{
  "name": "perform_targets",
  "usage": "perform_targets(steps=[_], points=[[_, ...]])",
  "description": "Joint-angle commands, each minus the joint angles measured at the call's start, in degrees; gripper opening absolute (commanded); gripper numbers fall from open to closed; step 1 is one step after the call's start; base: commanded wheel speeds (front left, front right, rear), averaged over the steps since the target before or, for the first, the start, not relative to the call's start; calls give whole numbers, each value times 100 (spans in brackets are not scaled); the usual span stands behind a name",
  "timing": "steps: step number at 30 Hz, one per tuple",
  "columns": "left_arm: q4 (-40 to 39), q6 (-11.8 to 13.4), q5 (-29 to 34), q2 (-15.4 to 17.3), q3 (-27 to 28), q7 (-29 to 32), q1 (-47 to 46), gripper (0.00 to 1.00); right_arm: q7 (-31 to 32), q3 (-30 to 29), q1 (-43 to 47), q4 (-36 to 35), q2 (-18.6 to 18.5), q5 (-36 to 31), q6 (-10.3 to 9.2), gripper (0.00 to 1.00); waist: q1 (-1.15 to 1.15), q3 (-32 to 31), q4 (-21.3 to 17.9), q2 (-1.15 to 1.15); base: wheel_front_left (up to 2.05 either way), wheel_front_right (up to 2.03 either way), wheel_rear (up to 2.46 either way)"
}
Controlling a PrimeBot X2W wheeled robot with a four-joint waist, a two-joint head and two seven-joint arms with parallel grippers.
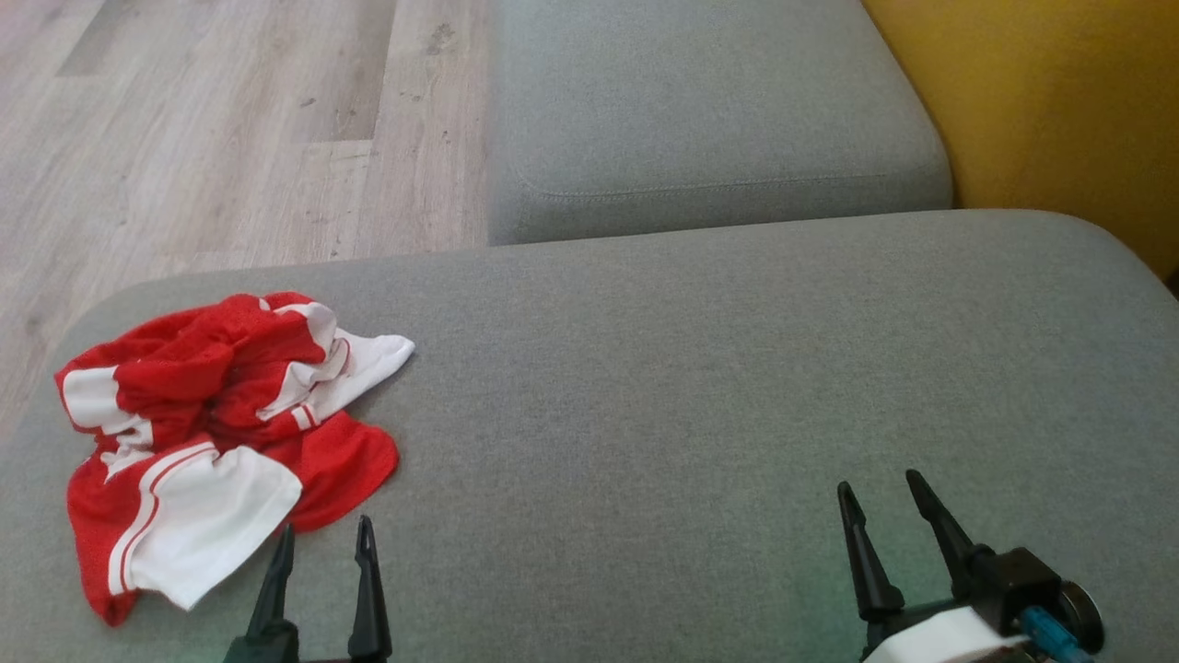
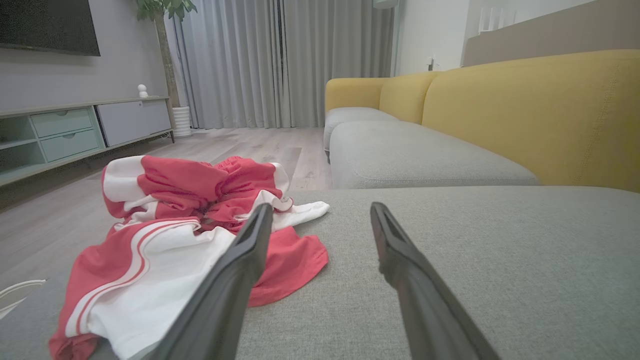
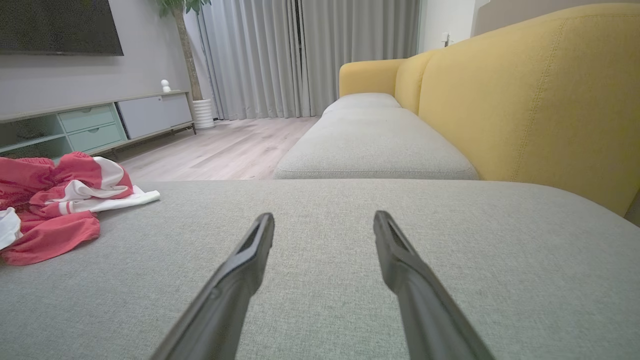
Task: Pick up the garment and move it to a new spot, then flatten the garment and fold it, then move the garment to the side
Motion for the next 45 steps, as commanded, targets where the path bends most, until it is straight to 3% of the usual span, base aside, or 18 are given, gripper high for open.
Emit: perform_targets(steps=[1, 13, 33, 45], points=[[-151, 31, 39, 23, 199, -62, -222, 100, -78, 100, -177, -145, -57, 19, -4, 100, 0, 11, 9, 0, 0, 0, 0], [-58, 77, 32, 23, 253, -62, -234, 100, -78, 153, -148, -123, -56, 82, -4, 100, 0, 46, 247, 0, 0, 0, 0], [-148, 7, 230, 36, 716, -62, -108, 100, -78, 466, -111, -118, -56, 278, -4, 100, 0, -55, 2105, 0, 0, 0, 0], [-446, 41, 244, 30, 1100, -62, -286, 100, -78, 664, -424, -6, -56, 151, -4, 100, 0, 386, 2577, 0, 0, 0, 0]])
